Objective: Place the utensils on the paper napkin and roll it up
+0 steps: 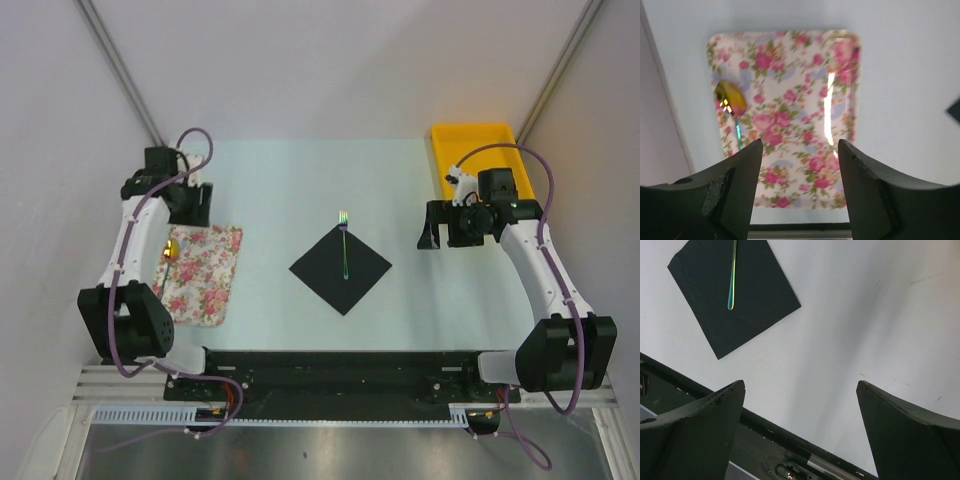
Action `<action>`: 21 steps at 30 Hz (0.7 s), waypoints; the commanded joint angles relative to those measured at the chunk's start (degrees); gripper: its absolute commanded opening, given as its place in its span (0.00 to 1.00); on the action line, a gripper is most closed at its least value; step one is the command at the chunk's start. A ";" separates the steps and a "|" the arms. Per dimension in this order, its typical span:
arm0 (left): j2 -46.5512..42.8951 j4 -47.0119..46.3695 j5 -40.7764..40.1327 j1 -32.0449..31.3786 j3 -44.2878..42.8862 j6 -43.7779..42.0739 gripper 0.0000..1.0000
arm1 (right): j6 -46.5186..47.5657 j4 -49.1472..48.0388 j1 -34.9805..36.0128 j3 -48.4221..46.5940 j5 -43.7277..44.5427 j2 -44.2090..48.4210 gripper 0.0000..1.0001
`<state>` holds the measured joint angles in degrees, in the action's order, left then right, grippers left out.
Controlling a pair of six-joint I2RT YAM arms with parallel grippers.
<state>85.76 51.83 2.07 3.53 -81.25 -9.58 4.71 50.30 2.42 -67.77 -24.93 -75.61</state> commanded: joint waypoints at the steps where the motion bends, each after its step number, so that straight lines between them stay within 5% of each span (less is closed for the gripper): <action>1: -3.40 2.04 4.08 9.99 6.62 -14.91 0.65 | 0.74 0.06 0.40 0.44 -0.91 1.52 1.00; 6: 1.51 1.87 7.43 19.22 10.23 -23.28 0.59 | 1.27 1.02 0.66 0.27 -0.39 0.73 1.00; 21: 12.94 -5.87 6.29 23.72 11.64 -25.75 0.40 | 2.15 2.34 -0.66 1.06 1.11 -0.85 1.00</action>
<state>97.91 48.73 6.85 26.41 -69.21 -33.19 6.22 52.40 2.09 -66.54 -24.23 -75.75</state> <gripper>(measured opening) 0.422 0.995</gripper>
